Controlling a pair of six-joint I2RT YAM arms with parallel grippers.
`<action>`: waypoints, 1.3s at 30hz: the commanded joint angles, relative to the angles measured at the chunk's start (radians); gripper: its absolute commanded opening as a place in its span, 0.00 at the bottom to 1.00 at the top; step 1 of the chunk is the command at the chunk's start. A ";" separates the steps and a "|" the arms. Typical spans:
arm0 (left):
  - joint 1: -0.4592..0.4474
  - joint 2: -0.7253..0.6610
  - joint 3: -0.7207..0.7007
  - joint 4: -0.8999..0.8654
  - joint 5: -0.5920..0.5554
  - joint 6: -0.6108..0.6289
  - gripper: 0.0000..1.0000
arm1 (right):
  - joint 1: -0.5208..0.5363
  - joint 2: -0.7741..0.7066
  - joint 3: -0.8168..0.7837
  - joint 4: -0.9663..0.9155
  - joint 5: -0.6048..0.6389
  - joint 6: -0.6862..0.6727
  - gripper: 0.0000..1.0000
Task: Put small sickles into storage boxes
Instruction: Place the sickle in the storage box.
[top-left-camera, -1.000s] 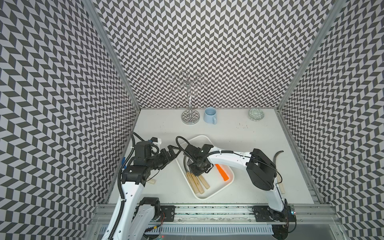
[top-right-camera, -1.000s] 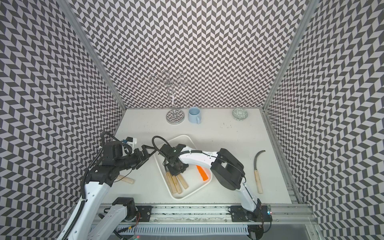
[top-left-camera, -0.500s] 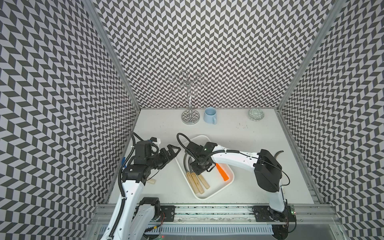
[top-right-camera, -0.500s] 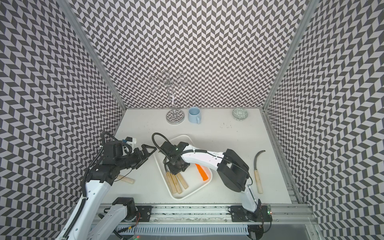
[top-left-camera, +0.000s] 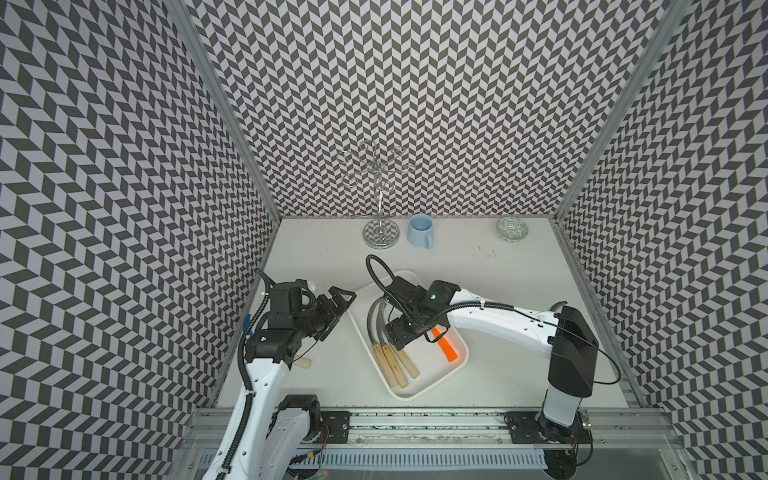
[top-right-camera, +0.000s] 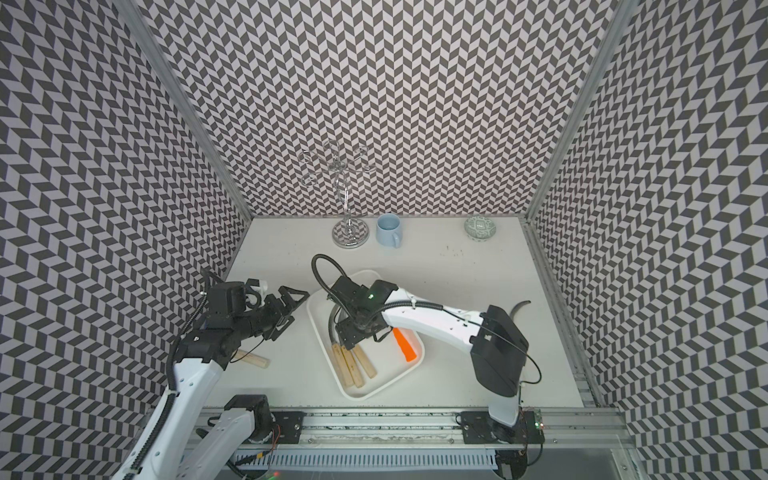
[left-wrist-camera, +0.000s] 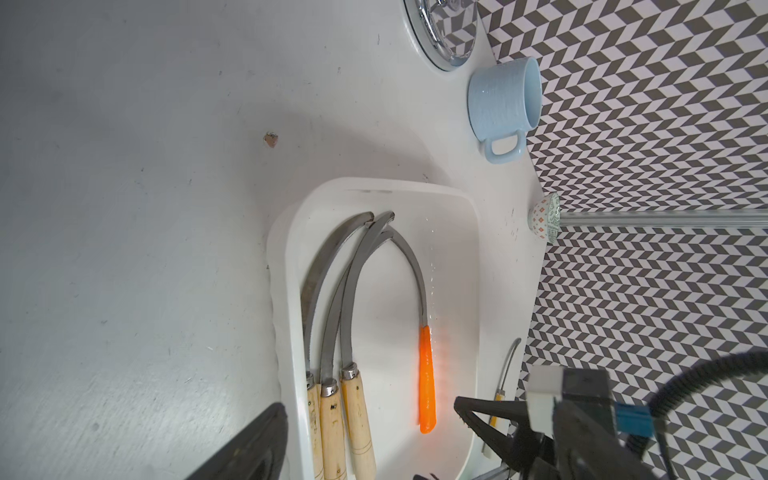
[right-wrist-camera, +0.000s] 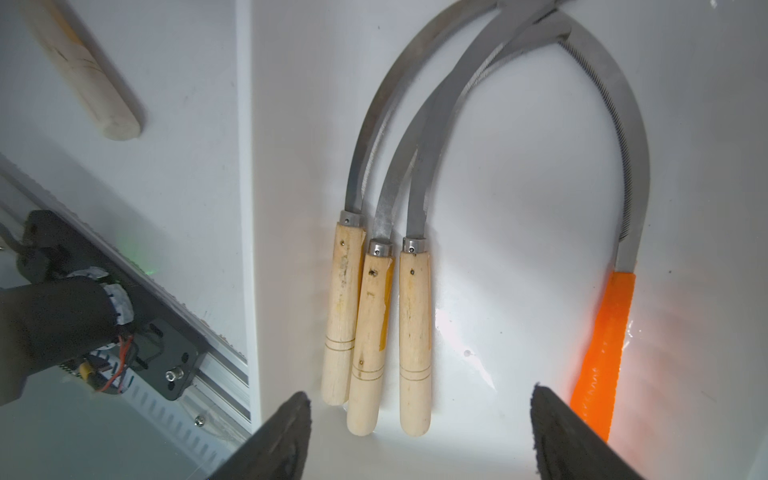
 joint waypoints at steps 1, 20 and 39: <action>0.006 -0.022 0.019 0.047 -0.061 -0.020 1.00 | -0.005 -0.067 -0.019 0.016 0.012 -0.028 0.94; 0.048 0.113 0.312 -0.323 -0.420 0.001 0.99 | -0.006 -0.249 -0.038 0.074 -0.044 -0.058 1.00; 0.142 0.071 0.270 -0.507 -0.615 -0.285 0.99 | -0.011 -0.511 -0.234 0.119 -0.036 -0.086 1.00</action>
